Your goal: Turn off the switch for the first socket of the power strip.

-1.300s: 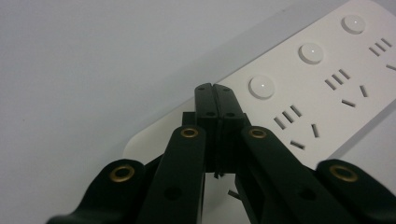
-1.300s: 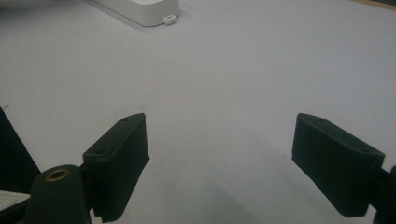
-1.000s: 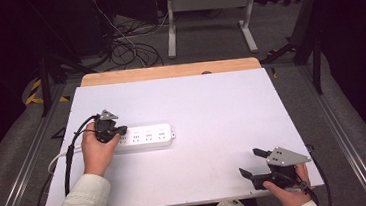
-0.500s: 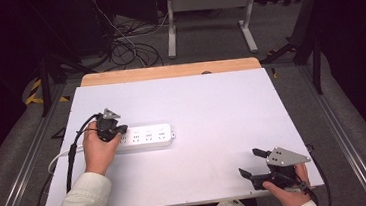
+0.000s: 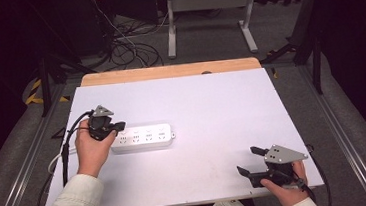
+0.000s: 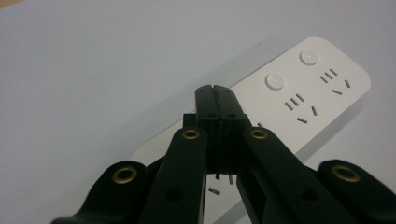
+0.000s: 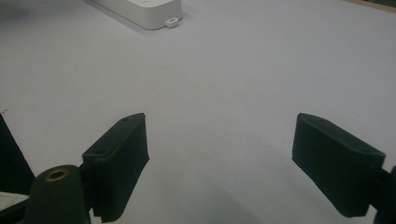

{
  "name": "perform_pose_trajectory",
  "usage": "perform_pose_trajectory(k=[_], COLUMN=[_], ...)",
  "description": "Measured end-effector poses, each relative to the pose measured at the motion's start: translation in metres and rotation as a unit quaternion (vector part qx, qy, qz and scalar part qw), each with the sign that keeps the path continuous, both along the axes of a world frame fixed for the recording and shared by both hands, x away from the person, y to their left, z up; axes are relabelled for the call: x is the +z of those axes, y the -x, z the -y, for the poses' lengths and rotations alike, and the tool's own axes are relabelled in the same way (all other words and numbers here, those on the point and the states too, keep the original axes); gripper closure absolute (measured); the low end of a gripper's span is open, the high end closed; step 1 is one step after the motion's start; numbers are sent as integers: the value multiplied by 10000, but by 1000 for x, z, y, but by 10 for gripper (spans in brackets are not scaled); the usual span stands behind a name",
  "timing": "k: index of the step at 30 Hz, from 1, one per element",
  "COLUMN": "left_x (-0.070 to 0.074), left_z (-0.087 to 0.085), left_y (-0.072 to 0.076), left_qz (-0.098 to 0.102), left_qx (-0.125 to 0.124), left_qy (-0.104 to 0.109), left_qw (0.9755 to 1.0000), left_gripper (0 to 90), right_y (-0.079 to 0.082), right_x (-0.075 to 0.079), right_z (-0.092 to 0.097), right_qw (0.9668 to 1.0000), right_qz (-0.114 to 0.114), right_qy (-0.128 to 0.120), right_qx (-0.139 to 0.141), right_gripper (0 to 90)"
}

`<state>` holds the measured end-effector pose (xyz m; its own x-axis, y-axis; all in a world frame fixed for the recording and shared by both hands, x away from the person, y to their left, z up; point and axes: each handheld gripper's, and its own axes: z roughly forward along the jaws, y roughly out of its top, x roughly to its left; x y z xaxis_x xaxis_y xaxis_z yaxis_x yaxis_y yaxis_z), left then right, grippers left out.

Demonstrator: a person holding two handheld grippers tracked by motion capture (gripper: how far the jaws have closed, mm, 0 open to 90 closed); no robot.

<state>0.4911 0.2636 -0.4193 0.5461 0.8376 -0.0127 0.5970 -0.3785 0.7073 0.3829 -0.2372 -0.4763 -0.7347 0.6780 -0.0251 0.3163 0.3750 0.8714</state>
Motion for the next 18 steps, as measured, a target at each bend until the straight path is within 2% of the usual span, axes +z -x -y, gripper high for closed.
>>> perform_pose_trajectory(k=[7,9,14,15,16,17,18], left_x=[3,3,6,7,8,9,10], left_z=[1,0,0,0,0,1,1], left_y=[2,1,5,6,7,9,11], left_qz=[15,20,101,146,202,251,311], left_qx=[-24,-35,-91,-87,-37,-36,-53], left_qy=[43,-23,114,156,165,162,146], left_qw=[10000,10000,9998,9997,9997,9995,9994], left_gripper=[900,900,896,766,674,674,628], right_y=[-2,-2,-2,-2,-2,-2,-3], right_x=[0,0,1,0,0,0,1], right_z=[-1,-1,-1,-1,-2,-2,-2], right_qw=[10000,10000,10000,10000,10000,10000,10000], right_qz=[-12,-11,-3,-8,-6,-6,4], right_qy=[9,18,9,15,15,15,14], right_qx=[10,2,2,7,11,11,18], right_gripper=[185,185,185,185,185,185,185])
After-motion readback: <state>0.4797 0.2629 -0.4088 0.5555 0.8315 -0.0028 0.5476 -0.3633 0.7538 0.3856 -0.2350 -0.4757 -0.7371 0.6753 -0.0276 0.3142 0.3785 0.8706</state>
